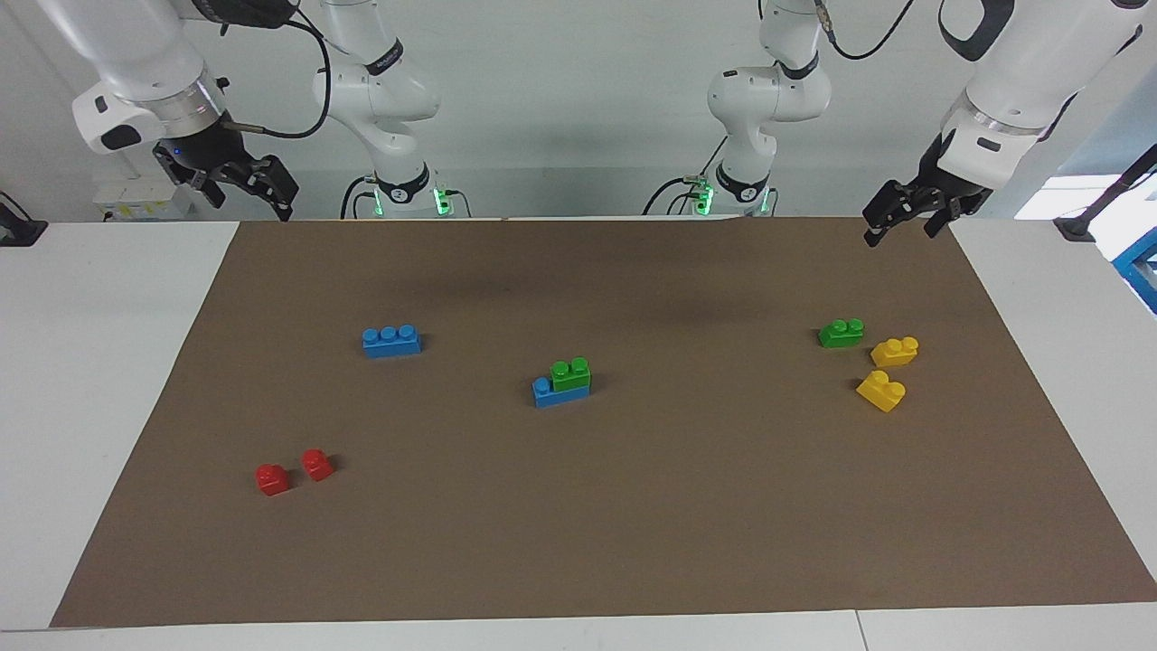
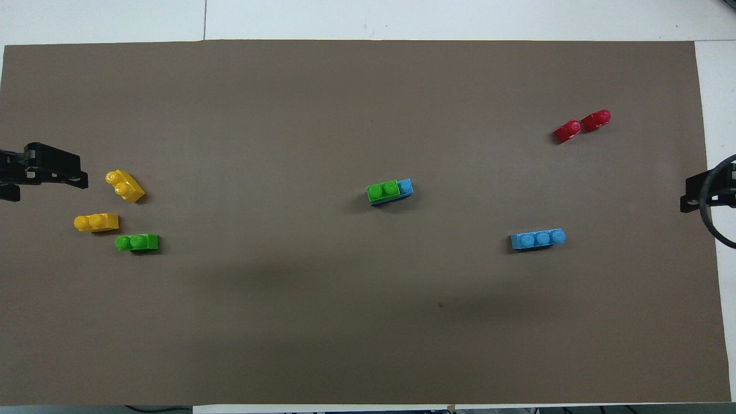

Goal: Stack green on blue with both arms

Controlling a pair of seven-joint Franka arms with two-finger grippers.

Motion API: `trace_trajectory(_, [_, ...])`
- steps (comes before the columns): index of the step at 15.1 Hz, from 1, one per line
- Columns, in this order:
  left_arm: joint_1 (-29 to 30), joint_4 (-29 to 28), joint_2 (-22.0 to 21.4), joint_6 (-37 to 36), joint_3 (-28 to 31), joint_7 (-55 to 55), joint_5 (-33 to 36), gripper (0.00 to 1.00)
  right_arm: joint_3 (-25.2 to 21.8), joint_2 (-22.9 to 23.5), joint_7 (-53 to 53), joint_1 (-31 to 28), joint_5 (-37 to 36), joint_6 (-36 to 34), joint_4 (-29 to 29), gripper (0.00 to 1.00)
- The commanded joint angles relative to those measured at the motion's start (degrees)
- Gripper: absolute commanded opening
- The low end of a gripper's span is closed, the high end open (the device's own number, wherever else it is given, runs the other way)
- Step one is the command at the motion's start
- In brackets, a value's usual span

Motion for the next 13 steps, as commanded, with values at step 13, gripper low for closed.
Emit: trace_trajectory(13, [-0.58,0.25,0.08,0.72,0.37,0.69,-0.26,1.0,0.66,-0.93,-1.18,-1.3,0.08,-1.58,-0.16,1.0])
